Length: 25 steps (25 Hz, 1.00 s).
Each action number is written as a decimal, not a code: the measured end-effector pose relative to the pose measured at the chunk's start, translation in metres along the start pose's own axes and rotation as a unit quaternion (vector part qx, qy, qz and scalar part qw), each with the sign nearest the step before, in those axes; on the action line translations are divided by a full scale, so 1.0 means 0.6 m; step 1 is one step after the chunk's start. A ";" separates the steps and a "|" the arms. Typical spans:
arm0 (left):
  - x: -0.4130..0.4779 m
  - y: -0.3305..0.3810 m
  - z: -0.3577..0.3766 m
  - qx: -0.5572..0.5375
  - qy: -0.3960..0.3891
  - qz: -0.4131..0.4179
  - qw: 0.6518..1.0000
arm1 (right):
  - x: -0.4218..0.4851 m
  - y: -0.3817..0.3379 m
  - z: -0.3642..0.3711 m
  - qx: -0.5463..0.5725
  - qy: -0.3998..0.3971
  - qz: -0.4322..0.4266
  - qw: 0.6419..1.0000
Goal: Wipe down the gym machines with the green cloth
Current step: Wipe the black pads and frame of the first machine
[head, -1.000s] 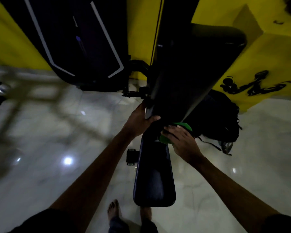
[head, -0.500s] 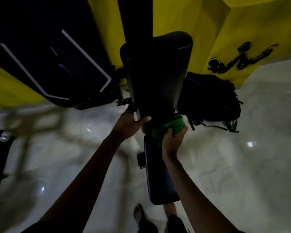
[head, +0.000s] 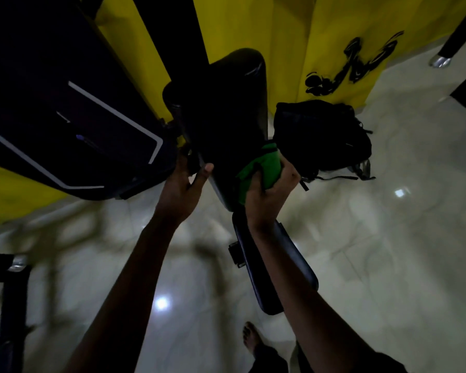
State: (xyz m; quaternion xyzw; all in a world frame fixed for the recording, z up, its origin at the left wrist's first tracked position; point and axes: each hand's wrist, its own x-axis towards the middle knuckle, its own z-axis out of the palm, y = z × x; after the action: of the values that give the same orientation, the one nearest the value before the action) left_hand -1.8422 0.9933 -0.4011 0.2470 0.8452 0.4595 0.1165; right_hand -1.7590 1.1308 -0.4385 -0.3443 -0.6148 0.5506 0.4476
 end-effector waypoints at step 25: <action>-0.020 -0.079 0.134 0.025 0.018 -0.157 0.987 | -0.022 0.231 -0.008 -0.043 -0.128 0.164 0.977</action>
State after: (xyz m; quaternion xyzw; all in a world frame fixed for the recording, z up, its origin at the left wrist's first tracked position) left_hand -1.8126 1.0233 -0.4854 0.1059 0.8865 0.4190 0.1655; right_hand -1.7593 1.1422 -0.5775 -0.3861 -0.6252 0.6292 0.2533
